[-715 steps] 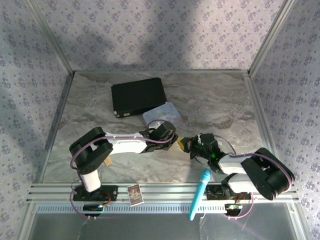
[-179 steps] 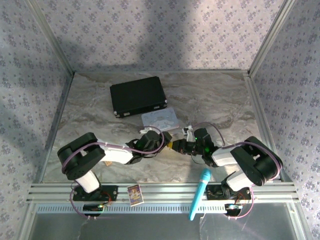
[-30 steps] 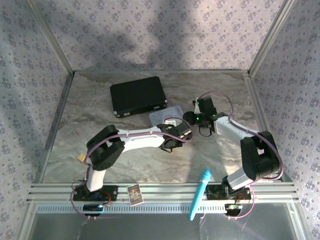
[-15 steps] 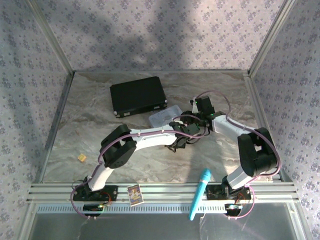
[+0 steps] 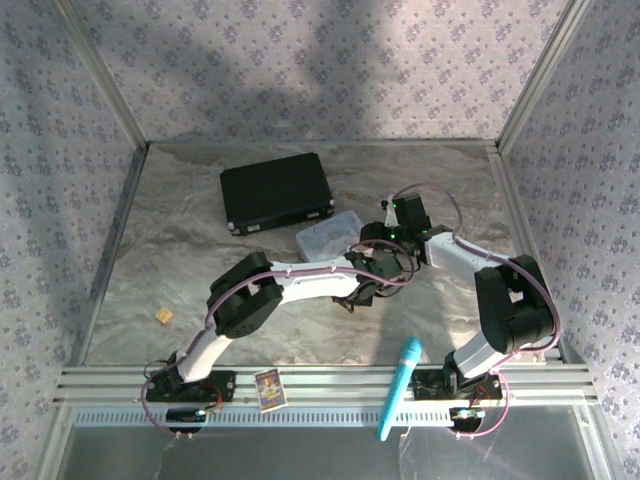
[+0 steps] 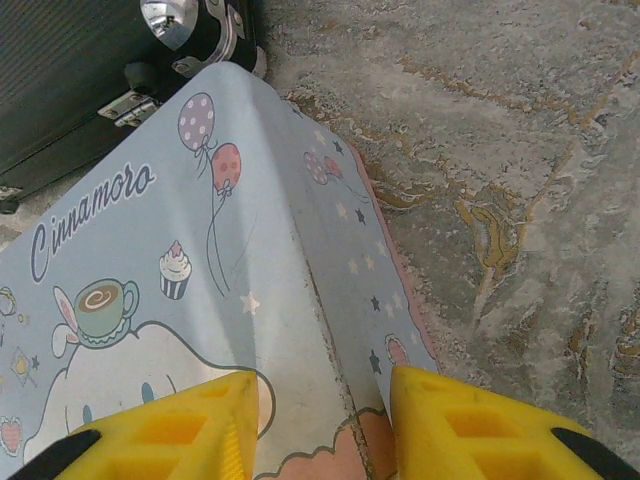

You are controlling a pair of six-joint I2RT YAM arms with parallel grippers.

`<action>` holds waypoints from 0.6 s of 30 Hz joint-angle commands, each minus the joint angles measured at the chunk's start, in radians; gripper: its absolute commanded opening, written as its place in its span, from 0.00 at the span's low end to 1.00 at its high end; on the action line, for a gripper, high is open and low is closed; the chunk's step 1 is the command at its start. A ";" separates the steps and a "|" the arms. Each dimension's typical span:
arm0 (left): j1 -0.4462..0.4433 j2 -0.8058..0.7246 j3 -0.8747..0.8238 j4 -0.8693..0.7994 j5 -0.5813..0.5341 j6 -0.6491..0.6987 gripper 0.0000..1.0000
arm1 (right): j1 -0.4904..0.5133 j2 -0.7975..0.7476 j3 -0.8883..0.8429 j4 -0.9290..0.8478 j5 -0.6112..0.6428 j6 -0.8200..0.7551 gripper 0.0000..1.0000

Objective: Unlock a padlock with a key

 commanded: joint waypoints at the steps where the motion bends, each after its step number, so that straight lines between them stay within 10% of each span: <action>1: -0.013 0.040 0.020 -0.066 0.023 0.016 0.16 | -0.008 0.002 0.021 -0.055 -0.020 0.000 0.39; 18: 0.044 -0.114 -0.207 -0.232 -0.112 0.048 0.13 | 0.044 0.013 0.056 -0.072 -0.156 -0.069 0.44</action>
